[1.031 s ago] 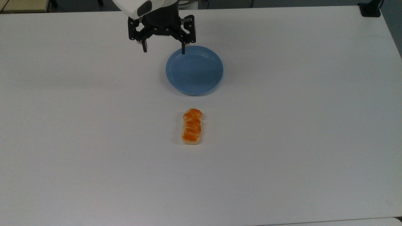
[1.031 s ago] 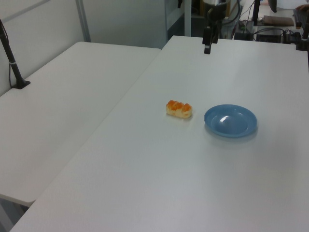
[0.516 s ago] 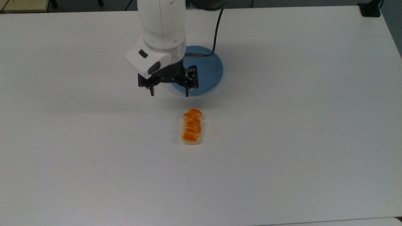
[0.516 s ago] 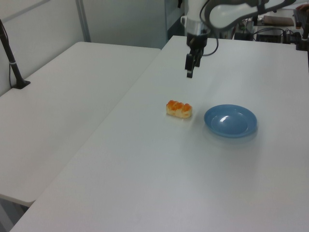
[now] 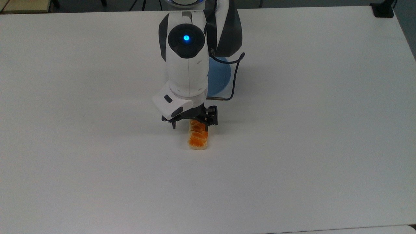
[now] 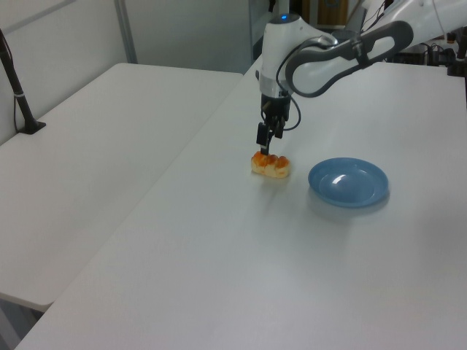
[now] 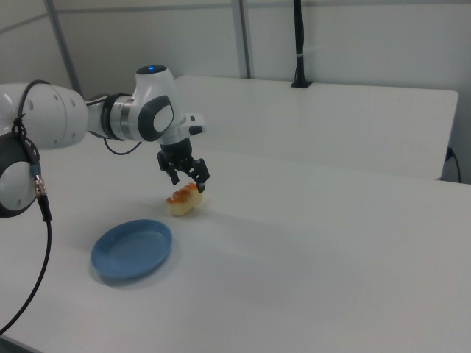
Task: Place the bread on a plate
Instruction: 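Close the gripper on the bread roll, then lift the bread roll and carry it over the blue plate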
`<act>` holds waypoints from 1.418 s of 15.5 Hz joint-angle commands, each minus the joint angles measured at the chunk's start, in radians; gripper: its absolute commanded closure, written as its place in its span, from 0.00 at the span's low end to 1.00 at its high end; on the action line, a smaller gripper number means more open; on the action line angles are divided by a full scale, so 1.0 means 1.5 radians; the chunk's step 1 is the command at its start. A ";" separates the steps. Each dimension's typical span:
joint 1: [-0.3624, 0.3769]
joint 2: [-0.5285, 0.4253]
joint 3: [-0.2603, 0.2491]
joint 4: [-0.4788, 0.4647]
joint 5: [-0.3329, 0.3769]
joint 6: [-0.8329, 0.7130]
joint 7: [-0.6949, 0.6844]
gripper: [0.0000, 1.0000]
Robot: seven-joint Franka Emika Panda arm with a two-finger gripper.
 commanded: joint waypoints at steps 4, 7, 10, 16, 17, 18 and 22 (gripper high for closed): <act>0.022 0.046 -0.003 0.010 0.000 0.058 0.034 0.00; 0.021 0.047 -0.003 0.009 0.000 0.058 0.037 0.28; 0.022 0.043 -0.005 0.006 0.000 0.057 0.037 0.50; 0.015 -0.062 -0.003 -0.070 0.003 0.053 0.019 0.55; 0.012 -0.093 -0.003 -0.103 0.005 0.054 0.010 0.55; 0.010 -0.124 -0.003 -0.138 0.007 0.054 0.001 0.55; 0.006 -0.253 -0.003 -0.290 0.011 0.057 -0.013 0.55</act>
